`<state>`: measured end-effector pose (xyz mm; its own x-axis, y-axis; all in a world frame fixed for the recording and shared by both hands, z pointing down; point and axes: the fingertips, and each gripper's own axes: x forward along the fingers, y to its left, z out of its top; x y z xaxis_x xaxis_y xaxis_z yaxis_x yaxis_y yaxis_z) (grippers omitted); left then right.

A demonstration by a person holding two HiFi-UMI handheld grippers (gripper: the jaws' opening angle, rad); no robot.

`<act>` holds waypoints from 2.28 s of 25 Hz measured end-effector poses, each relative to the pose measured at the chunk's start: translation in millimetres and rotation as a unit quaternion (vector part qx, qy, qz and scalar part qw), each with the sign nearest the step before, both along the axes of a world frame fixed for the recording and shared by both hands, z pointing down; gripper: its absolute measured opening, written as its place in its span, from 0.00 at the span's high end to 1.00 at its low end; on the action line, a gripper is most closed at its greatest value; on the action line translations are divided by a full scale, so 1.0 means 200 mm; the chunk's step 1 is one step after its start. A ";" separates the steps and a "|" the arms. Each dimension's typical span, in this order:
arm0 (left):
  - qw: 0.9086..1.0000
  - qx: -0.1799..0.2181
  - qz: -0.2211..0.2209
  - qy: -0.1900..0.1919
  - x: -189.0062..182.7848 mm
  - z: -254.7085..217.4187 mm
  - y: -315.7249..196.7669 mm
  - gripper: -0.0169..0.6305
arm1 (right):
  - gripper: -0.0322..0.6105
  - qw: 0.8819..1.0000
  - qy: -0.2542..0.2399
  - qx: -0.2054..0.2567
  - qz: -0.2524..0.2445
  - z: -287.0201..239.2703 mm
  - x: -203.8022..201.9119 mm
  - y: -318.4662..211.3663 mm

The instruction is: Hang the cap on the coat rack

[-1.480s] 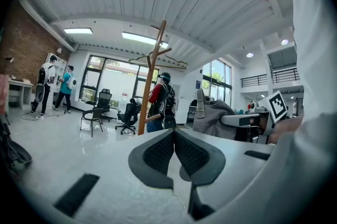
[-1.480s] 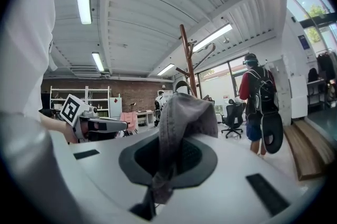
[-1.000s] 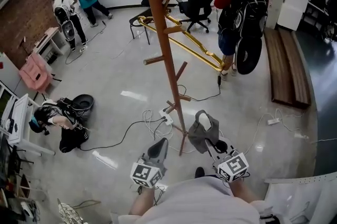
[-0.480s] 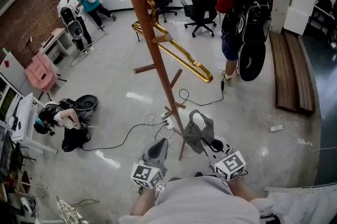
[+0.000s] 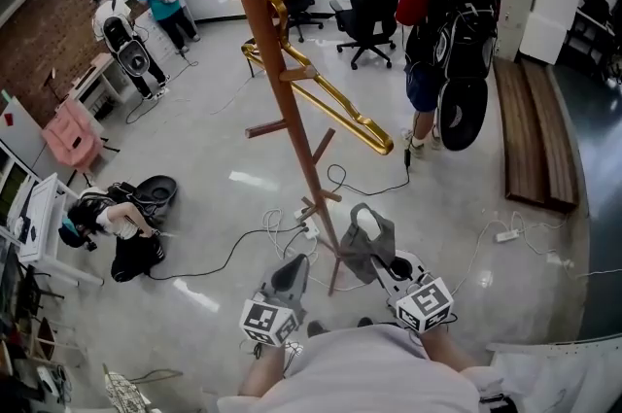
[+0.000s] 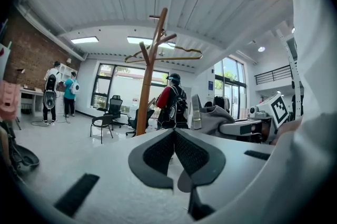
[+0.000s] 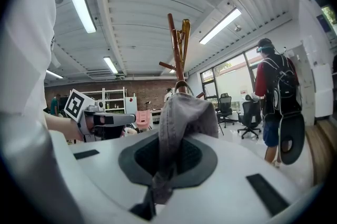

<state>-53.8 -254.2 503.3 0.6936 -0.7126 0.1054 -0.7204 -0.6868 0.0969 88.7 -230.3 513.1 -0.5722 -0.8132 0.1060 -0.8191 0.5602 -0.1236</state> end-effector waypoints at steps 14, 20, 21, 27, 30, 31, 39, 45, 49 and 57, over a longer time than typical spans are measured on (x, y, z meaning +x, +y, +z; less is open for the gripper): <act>1.000 0.001 -0.005 -0.008 -0.01 -0.02 0.00 0.96 | 0.92 1.000 0.018 -0.010 -0.010 0.07 0.02 -0.06; 1.000 0.003 -0.020 -0.013 -0.05 0.00 -0.02 0.96 | 0.92 0.999 0.033 -0.022 -0.022 0.20 0.02 -0.11; 1.000 0.002 -0.023 -0.013 -0.06 0.00 -0.02 0.96 | 0.92 0.999 0.034 -0.024 -0.023 0.22 0.02 -0.12; 0.999 0.000 -0.041 -0.014 -0.14 -0.03 0.00 0.96 | 0.92 0.998 0.037 -0.036 -0.034 0.26 -0.02 -0.16; 0.999 -0.001 -0.047 -0.013 -0.17 -0.05 0.01 0.96 | 0.92 0.998 0.039 -0.038 -0.041 0.27 -0.05 -0.19; 0.999 0.000 -0.049 -0.012 -0.17 -0.04 0.01 0.96 | 0.92 0.998 0.040 -0.038 -0.044 0.28 -0.05 -0.20; 0.998 0.000 -0.062 -0.013 -0.18 -0.01 -0.01 0.96 | 0.92 0.997 0.035 -0.047 -0.053 0.36 -0.06 -0.34; 0.998 0.001 -0.068 -0.011 -0.19 -0.02 -0.01 0.96 | 0.92 0.996 0.045 -0.053 -0.059 0.40 -0.09 -0.41; 0.997 0.000 -0.073 -0.011 -0.20 -0.02 -0.01 0.96 | 0.92 0.995 0.050 -0.059 -0.058 0.44 -0.10 -0.45; 0.997 -0.005 -0.082 -0.011 -0.24 0.01 -0.01 0.96 | 0.92 0.994 0.060 -0.069 -0.061 0.53 -0.12 -0.51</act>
<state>-101.0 -255.3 505.5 0.5649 -0.8154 0.1267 -0.8251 -0.5585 0.0852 64.5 -333.0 618.8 -0.6414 -0.7122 0.2852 -0.7602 0.6401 -0.1113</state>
